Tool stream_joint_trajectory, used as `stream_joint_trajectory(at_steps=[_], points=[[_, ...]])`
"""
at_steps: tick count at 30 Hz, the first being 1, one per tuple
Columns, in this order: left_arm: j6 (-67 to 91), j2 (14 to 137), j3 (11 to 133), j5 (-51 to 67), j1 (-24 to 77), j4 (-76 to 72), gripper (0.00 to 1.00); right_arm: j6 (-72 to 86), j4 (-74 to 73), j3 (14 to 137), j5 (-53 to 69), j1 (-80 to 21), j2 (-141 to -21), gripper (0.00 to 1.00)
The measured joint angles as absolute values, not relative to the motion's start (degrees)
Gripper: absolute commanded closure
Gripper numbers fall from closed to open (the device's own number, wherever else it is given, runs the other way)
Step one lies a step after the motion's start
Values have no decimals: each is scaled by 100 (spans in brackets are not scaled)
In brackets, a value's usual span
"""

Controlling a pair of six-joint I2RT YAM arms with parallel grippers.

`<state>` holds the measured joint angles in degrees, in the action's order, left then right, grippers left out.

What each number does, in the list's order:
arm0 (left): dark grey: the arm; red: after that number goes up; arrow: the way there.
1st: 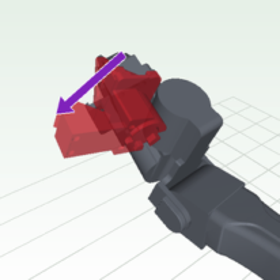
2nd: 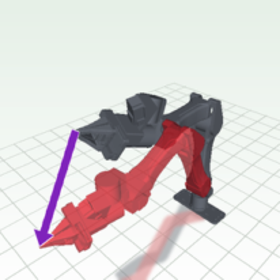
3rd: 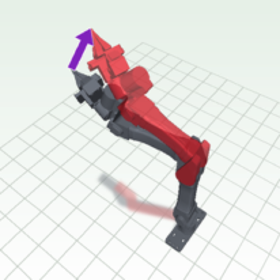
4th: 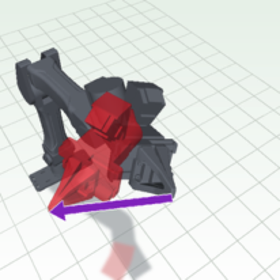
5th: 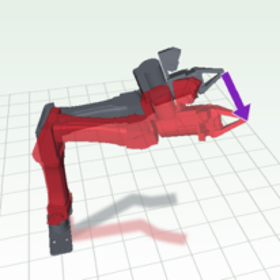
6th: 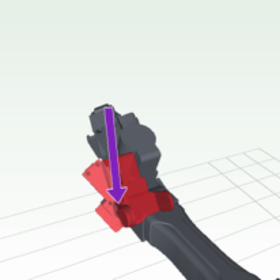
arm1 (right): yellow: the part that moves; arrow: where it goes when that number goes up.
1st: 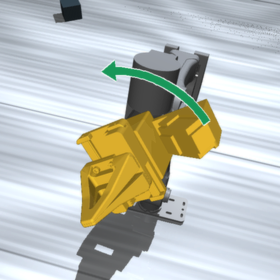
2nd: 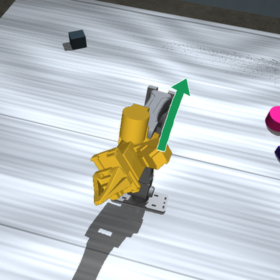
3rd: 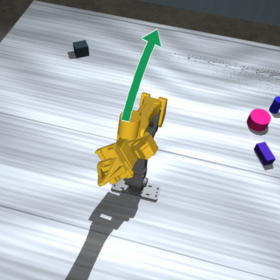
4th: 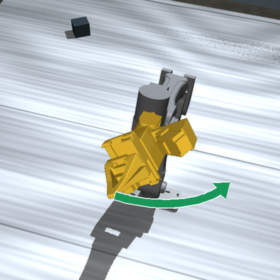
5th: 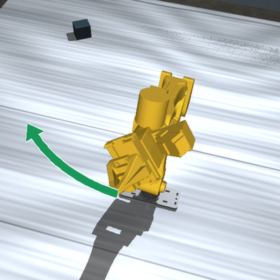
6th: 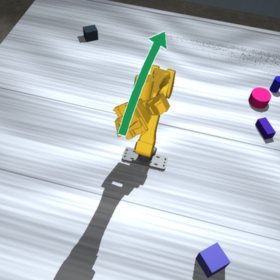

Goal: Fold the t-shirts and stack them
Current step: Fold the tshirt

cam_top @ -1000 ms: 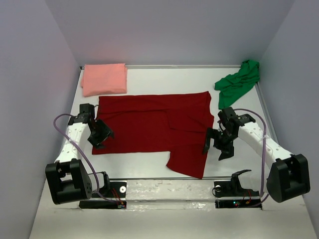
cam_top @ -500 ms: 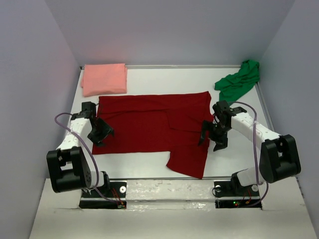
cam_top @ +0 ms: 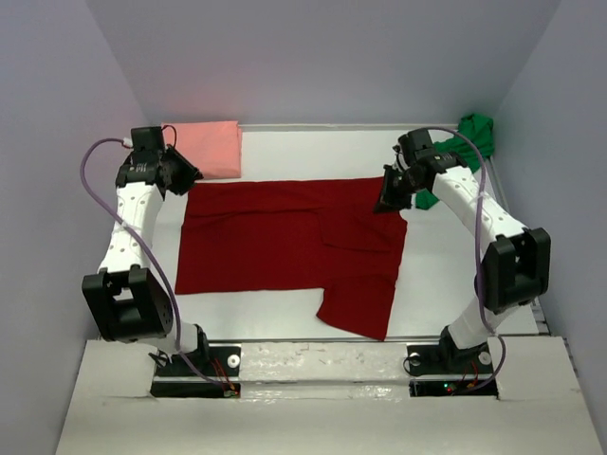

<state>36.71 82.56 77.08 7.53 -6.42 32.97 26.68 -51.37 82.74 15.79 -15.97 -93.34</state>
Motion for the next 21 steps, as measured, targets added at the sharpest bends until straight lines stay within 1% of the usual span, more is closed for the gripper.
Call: stream_joint_trajectory(at_steps=[1,5,11,16,21], points=[[3710,8396,7787,897,-626,3120,100,2683,-5081,8357,1621,-1584,-9454,100],[3717,9198,7817,1253,-550,2735,100,2683,-4838,8571,1859,-1542,-10283,100],[3684,10521,7979,1374,-427,2703,100,2698,-4624,8949,2110,-1424,-11391,100],[3579,10844,8270,1347,-392,2816,100,2700,-4484,9421,2239,-1295,-11937,100],[3422,11089,9120,1297,-386,2842,100,2703,-4434,9972,2298,-1142,-12173,100]])
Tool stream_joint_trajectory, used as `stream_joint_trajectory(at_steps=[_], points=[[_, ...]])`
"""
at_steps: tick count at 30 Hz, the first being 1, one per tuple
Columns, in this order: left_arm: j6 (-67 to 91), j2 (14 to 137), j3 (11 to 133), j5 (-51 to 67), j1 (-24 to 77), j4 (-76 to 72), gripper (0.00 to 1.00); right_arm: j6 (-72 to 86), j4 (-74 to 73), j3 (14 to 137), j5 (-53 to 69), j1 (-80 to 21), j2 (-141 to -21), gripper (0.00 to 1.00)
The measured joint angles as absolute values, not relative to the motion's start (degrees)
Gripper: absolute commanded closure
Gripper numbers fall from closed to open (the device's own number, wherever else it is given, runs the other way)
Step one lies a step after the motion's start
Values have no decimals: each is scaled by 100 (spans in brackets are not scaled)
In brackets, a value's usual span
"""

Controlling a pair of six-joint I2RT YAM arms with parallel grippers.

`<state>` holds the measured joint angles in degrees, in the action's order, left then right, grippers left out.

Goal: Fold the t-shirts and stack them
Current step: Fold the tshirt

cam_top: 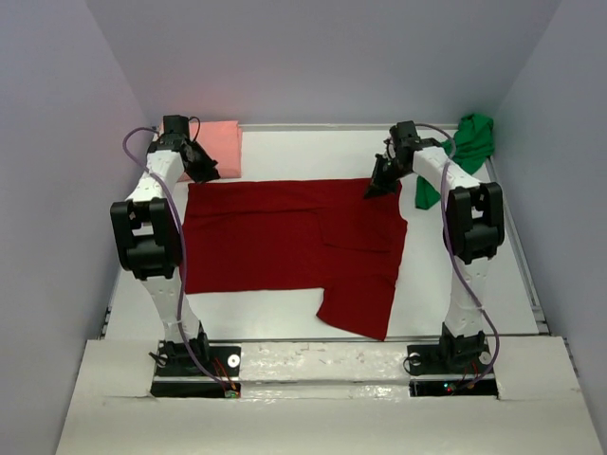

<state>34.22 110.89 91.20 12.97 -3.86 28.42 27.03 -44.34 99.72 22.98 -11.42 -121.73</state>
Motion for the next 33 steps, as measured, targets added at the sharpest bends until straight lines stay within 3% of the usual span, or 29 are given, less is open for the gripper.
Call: stream_joint_trajectory(at_steps=[9,33], points=[[3238,11655,9743,1271,-386,2893,100,2705,-4281,10595,2331,-1037,-12676,100],[3057,12331,9786,1151,-386,3035,100,2727,-4174,10954,2335,-878,-13242,100]])
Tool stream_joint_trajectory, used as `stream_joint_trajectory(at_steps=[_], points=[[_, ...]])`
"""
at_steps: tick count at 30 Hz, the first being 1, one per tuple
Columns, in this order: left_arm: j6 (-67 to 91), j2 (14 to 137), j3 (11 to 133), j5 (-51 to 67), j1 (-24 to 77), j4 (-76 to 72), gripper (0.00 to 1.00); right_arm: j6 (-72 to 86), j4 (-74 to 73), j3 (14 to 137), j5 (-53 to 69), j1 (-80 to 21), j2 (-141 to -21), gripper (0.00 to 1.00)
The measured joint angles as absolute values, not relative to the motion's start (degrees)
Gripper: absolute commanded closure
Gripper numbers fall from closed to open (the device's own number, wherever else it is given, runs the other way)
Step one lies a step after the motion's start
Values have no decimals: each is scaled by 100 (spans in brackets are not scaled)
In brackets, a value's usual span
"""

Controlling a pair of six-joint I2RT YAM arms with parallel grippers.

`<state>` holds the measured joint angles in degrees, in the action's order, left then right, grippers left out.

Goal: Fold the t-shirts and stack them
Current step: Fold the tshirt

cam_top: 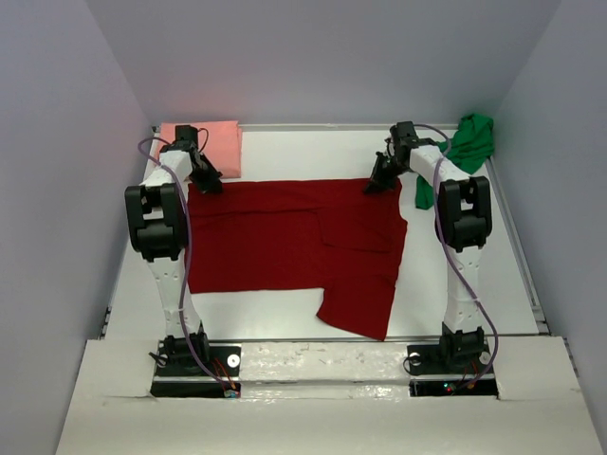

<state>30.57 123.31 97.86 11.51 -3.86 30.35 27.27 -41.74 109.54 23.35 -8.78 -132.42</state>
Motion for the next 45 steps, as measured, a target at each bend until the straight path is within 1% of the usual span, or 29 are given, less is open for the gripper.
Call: stream_joint_trajectory(at_steps=[12,32,40,45], points=[[3017,12696,10178,1087,-386,3111,100,2720,-4147,11109,2257,-823,-13380,100],[2958,12927,10328,1050,-364,3111,100,2714,-4115,11432,1905,-615,-13705,100],[2965,13242,10812,1074,-222,3105,100,2718,-4158,12014,1900,-327,-14046,100],[3030,13684,11511,1131,-86,3107,100,2679,-4287,12464,1769,-224,-14280,100]])
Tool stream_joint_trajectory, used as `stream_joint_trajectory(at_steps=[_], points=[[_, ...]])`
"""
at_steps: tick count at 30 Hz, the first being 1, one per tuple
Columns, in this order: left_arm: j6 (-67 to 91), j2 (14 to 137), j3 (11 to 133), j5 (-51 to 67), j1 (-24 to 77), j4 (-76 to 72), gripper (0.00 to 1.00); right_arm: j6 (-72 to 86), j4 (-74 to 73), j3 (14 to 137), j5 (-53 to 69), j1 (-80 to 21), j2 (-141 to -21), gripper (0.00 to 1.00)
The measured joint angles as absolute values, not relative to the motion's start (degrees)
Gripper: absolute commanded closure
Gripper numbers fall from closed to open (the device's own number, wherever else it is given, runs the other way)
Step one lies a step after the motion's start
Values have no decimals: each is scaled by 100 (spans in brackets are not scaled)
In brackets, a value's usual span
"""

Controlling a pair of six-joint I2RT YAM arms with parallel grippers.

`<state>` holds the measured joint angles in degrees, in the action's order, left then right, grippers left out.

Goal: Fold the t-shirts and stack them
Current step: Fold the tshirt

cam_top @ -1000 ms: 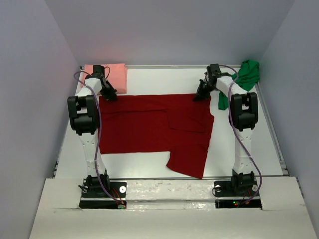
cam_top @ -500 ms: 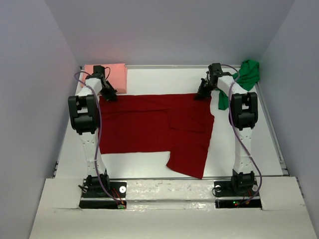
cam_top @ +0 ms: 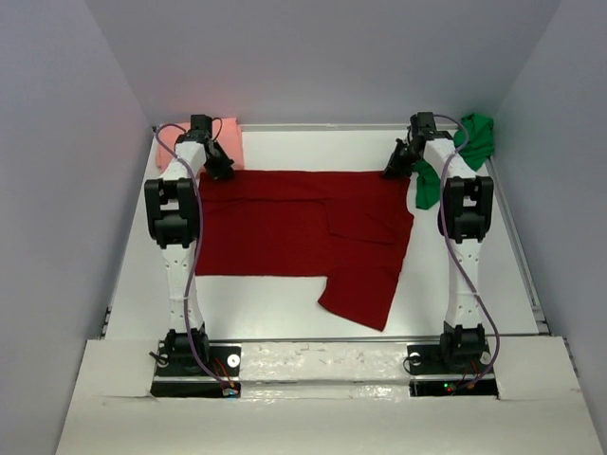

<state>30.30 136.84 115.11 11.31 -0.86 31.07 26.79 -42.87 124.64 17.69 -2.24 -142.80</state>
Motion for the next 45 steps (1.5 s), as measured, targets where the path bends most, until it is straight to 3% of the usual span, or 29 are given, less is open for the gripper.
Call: stream_joint_trajectory(at_steps=[7,20,45], points=[[3122,14101,12199,1140,196,3138,100,2611,-4471,12822,1426,-215,-14440,100],[3249,14160,12272,1170,405,3116,100,2569,-4727,13642,1308,305,-14862,100],[3190,13430,11751,637,364,3214,99,2370,-4604,13426,1892,346,-14735,100]])
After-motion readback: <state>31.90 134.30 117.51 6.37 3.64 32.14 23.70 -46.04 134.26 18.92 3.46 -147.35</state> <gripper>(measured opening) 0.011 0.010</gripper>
